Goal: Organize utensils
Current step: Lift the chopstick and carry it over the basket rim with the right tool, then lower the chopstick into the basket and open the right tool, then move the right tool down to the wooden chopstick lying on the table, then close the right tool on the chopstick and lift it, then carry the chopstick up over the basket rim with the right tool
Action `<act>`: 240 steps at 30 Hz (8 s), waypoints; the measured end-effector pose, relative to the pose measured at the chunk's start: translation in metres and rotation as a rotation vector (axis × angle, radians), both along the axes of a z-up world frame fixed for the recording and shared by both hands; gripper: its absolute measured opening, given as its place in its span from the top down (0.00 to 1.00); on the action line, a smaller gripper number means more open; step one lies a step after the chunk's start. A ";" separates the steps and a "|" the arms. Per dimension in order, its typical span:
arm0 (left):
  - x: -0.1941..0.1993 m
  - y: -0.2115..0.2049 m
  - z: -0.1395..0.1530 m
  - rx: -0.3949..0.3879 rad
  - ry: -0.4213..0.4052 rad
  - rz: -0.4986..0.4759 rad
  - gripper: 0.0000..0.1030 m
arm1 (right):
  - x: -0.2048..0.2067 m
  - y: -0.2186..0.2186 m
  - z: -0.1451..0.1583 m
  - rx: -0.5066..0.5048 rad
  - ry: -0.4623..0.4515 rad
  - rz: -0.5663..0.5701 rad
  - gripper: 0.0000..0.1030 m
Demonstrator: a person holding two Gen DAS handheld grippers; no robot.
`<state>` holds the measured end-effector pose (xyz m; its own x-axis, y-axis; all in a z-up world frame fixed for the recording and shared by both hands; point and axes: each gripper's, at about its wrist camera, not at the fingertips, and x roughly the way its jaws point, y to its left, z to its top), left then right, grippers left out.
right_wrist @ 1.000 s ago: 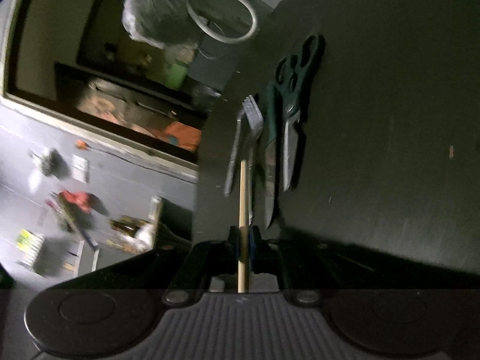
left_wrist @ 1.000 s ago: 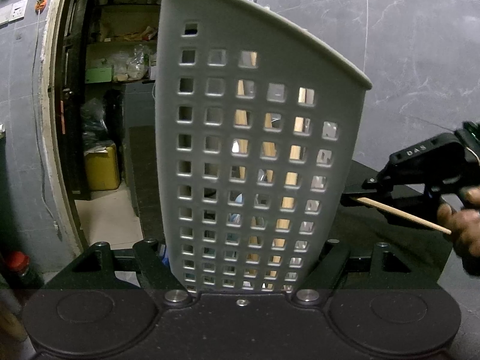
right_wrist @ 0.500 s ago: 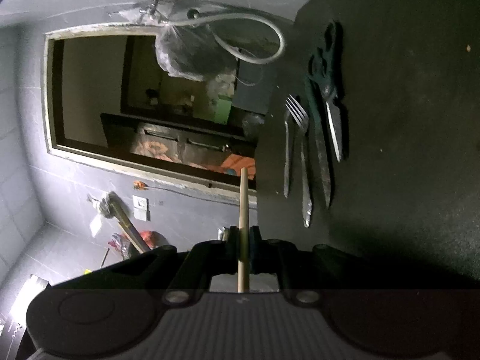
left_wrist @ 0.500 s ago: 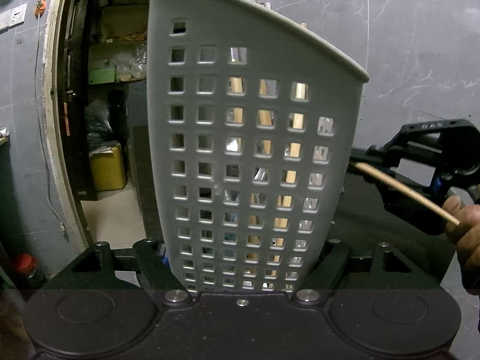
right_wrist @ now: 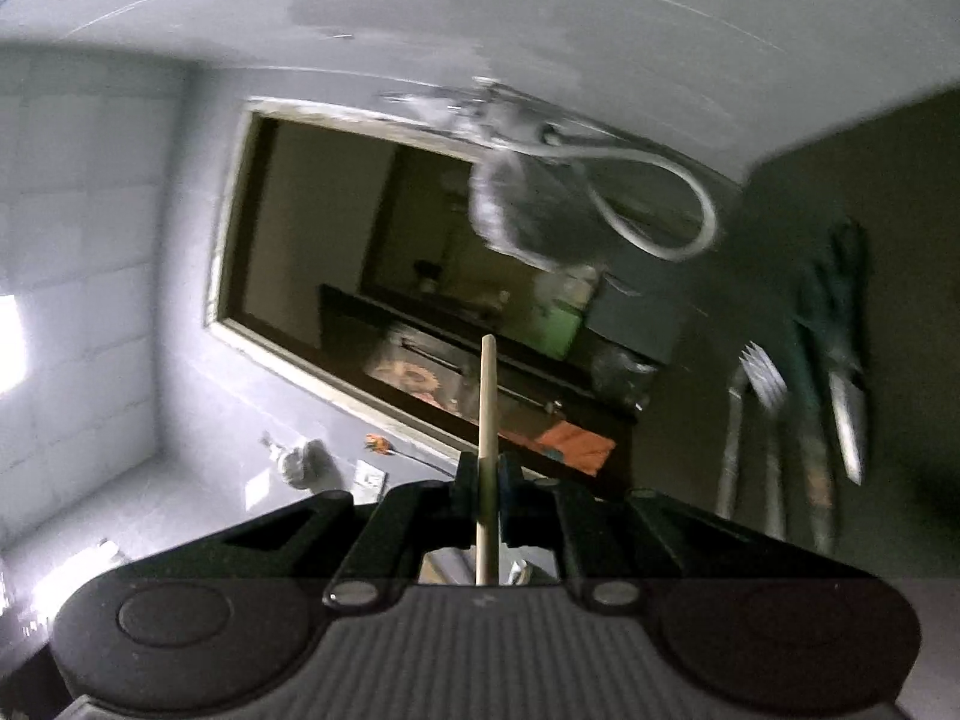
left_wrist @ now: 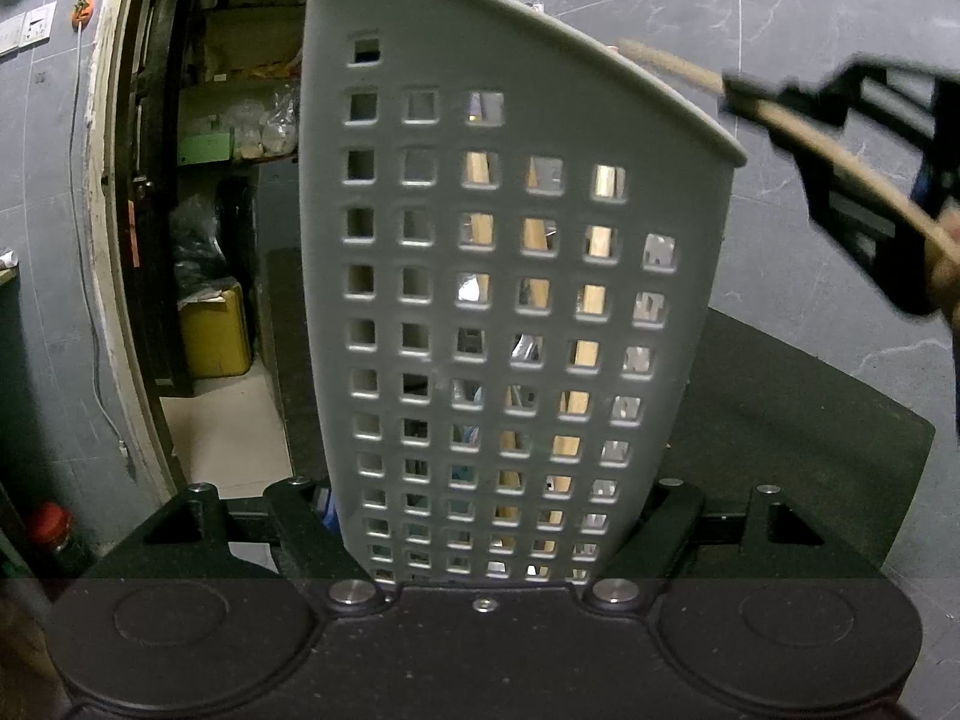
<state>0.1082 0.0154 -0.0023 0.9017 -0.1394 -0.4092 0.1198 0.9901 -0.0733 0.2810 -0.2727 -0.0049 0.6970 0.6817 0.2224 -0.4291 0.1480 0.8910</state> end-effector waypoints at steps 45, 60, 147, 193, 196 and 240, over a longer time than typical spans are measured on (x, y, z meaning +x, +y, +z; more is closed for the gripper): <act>-0.001 0.000 -0.002 0.005 -0.007 0.001 0.24 | 0.002 0.072 0.067 -0.303 -0.299 0.208 0.92; -0.001 -0.002 -0.003 0.005 -0.008 0.003 0.23 | -0.068 0.048 0.123 -0.786 -0.277 0.277 0.92; 0.001 -0.009 -0.001 0.054 -0.005 -0.010 0.26 | 0.009 0.038 0.072 -0.744 -0.324 -0.125 0.18; 0.000 -0.004 -0.003 0.043 -0.004 -0.010 0.25 | 0.069 0.111 0.042 -1.259 -0.222 0.263 0.93; 0.000 -0.003 -0.003 0.043 -0.004 -0.010 0.25 | 0.060 0.088 0.052 -1.122 -0.173 0.168 0.93; -0.001 -0.008 -0.003 0.048 -0.004 -0.004 0.27 | -0.036 0.095 0.055 -0.398 -0.595 -0.005 0.92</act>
<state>0.1069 0.0079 -0.0052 0.9029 -0.1231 -0.4119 0.1238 0.9920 -0.0251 0.2450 -0.1778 0.0501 0.5383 0.7874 0.3004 -0.8239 0.4166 0.3842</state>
